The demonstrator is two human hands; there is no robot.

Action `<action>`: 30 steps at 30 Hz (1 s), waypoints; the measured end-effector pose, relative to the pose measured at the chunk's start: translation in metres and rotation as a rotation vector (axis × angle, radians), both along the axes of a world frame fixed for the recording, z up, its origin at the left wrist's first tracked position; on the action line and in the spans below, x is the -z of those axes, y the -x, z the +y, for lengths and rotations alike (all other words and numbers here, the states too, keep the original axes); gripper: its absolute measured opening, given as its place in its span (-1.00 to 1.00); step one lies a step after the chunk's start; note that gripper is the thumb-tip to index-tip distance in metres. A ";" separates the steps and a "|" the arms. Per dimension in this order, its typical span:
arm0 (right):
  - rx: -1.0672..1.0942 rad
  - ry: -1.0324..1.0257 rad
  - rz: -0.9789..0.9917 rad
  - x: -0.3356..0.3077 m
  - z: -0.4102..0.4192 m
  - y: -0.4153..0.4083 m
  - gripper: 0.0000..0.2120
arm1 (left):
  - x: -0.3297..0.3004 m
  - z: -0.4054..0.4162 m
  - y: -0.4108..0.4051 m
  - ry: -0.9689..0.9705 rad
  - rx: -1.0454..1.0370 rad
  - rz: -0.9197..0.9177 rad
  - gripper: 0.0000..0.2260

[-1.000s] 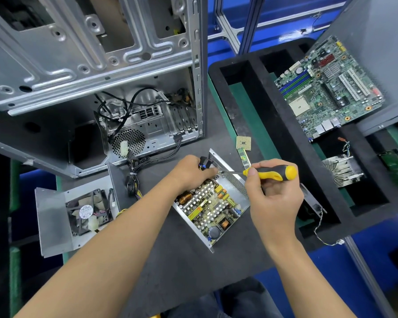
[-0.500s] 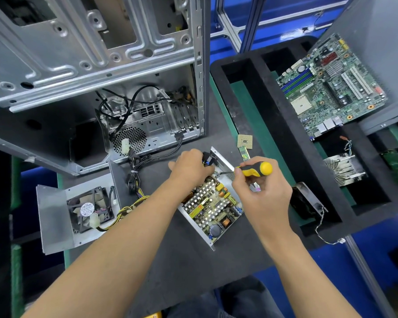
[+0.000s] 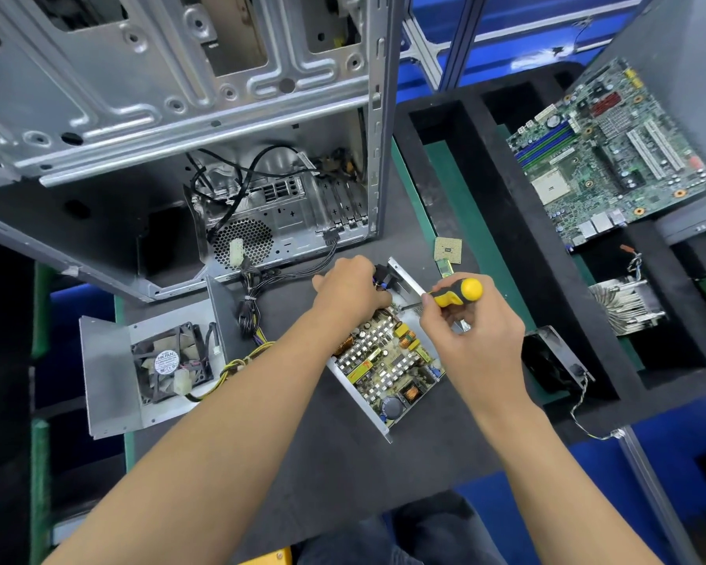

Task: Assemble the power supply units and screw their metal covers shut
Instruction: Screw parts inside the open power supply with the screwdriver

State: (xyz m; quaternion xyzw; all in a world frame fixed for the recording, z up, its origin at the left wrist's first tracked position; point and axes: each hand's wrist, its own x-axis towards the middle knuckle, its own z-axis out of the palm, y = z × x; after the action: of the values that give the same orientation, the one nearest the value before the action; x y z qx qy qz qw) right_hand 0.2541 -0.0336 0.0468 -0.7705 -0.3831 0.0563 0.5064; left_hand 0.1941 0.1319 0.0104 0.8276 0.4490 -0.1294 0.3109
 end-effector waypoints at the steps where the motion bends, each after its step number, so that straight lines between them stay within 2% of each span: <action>1: -0.005 0.002 -0.003 0.001 0.000 0.000 -0.76 | 0.001 -0.001 0.001 -0.010 -0.005 -0.015 -0.74; 6: -0.005 0.015 0.009 0.002 0.000 0.001 -0.77 | 0.003 -0.004 0.005 -0.088 -0.001 -0.068 -0.80; 15: -0.014 0.040 0.015 0.005 0.003 -0.001 -0.75 | 0.001 -0.007 0.006 -0.164 0.023 -0.051 -0.85; 30: -0.021 0.136 0.023 0.003 0.008 -0.002 -0.84 | -0.003 -0.012 0.007 -0.174 -0.015 -0.069 -0.83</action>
State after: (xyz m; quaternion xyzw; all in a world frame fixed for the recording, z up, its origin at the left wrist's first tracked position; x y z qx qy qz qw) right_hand 0.2557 -0.0255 0.0434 -0.7983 -0.3803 0.0963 0.4568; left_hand 0.1874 0.1195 0.0136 0.8521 0.4539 -0.0590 0.2539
